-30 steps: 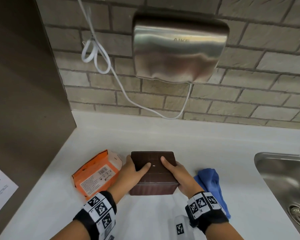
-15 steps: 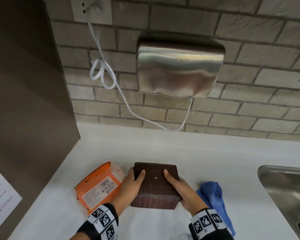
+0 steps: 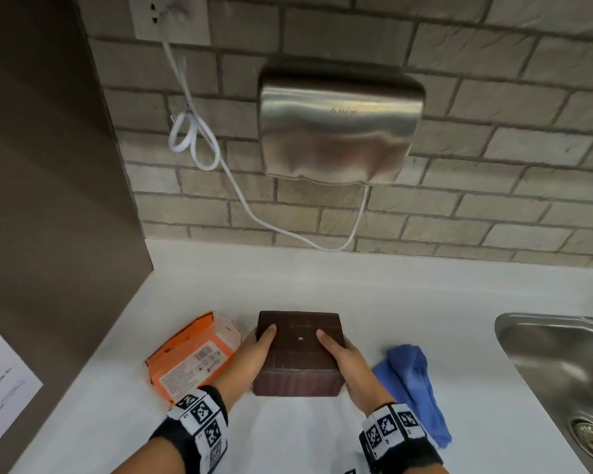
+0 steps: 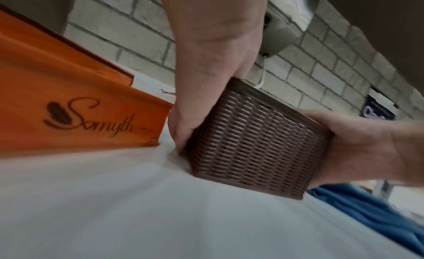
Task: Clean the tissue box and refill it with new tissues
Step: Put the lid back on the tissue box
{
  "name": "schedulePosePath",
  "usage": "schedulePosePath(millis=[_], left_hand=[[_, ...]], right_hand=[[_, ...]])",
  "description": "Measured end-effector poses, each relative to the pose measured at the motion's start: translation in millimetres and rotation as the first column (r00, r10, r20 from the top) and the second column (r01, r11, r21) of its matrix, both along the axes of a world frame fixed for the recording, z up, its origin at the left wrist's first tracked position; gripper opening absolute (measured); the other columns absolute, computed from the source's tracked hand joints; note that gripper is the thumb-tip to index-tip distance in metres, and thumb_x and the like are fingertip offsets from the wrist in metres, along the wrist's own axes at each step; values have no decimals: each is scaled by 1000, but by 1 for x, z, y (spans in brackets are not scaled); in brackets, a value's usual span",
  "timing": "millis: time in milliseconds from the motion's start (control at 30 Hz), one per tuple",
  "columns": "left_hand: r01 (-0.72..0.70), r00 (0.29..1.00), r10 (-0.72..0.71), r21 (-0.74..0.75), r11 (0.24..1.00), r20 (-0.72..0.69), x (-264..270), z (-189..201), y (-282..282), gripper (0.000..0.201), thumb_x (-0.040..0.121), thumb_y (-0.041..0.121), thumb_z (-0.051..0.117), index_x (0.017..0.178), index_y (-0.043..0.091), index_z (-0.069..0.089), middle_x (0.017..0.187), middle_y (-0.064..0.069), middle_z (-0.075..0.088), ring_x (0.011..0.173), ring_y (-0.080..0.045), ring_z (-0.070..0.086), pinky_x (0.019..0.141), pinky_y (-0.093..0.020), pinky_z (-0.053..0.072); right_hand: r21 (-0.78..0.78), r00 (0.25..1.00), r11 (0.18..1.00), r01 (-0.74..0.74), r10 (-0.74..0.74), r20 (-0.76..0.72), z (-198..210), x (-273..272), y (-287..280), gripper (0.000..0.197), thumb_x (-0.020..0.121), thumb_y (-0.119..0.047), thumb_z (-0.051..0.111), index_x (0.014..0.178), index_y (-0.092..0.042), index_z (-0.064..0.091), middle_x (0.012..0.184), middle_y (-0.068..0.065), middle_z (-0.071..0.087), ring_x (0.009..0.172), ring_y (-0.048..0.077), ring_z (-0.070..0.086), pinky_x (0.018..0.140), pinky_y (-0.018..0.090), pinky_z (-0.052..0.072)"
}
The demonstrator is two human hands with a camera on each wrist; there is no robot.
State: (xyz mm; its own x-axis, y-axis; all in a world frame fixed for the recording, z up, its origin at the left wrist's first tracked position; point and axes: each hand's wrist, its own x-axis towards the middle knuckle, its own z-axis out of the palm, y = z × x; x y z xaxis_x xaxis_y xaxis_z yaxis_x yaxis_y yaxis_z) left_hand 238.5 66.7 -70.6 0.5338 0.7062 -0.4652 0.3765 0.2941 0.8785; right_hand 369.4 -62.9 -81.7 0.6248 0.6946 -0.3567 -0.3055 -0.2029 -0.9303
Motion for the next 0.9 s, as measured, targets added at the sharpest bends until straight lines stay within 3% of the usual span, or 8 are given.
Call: schedulePosePath(millis=[233, 367, 467, 533, 600, 700, 767, 900], left_hand=[[88, 941, 38, -350, 933, 336, -19, 17, -10, 50, 87, 15, 68, 132, 31, 54, 117, -12, 72, 106, -33, 70, 90, -54, 56], [134, 957, -46, -294, 946, 287, -26, 27, -12, 86, 68, 15, 85, 141, 30, 42, 117, -13, 71, 102, -33, 70, 76, -45, 60], [169, 950, -128, -124, 978, 286, -25, 40, -16, 111, 51, 24, 95, 144, 29, 35, 123, -8, 67, 107, -27, 67, 82, -41, 58], [203, 940, -233, 140, 969, 250, -24, 50, -20, 95, 49, 28, 94, 132, 27, 49, 127, 1, 64, 109, -15, 65, 89, -33, 56], [273, 923, -367, 472, 839, 119, -28, 60, -27, 96, 52, 35, 93, 132, 42, 40, 132, 20, 47, 118, 2, 52, 97, -21, 48], [376, 807, -588, 810, 450, -49, -35, 66, -34, 101, 59, 37, 88, 136, 50, 24, 135, 29, 30, 129, 10, 35, 103, -6, 32], [399, 738, -667, 866, 302, -108, -38, 63, -35, 97, 64, 36, 85, 139, 47, 24, 139, 25, 29, 134, 2, 34, 109, -14, 33], [396, 717, -679, 893, 214, -156, -45, 51, -24, 92, 72, 39, 84, 144, 36, 26, 147, 17, 23, 148, -4, 16, 119, -26, 28]], right_hand=[[109, 990, 992, -65, 78, -116, 22, -9, -27, 50, 96, -55, 41, 132, -23, 55, 125, 3, 67, 115, 19, 64, 104, 41, 45], [131, 996, 991, -39, 49, -80, 49, -14, -46, 59, 98, -54, 29, 118, -14, 67, 111, 6, 73, 105, 13, 68, 99, 31, 46], [154, 996, 988, 19, -5, -92, 68, -9, -56, 70, 99, -48, 30, 64, -9, 77, 65, 4, 75, 63, 2, 71, 74, 15, 55], [122, 976, 991, 61, -34, -214, 64, 0, -59, 71, 96, -58, 27, 94, -8, 77, 83, 10, 77, 78, 9, 74, 74, 26, 55], [80, 907, 992, 100, -58, -418, 57, 8, -60, 77, 87, -73, 31, 124, -13, 61, 112, 17, 71, 105, 29, 68, 90, 49, 50], [2, 847, 996, 89, -75, -526, 46, 20, -63, 81, 77, -77, 46, 114, -7, 63, 111, 22, 70, 110, 43, 60, 92, 74, 38], [-2, 845, 1000, -21, 16, -535, 46, 21, -67, 78, 77, -76, 48, 113, -8, 66, 111, 20, 71, 111, 44, 60, 91, 74, 39], [2, 838, 990, -138, 118, -533, 51, 18, -68, 61, 78, -62, 60, 116, -14, 68, 115, 14, 68, 107, 35, 60, 89, 52, 48]])
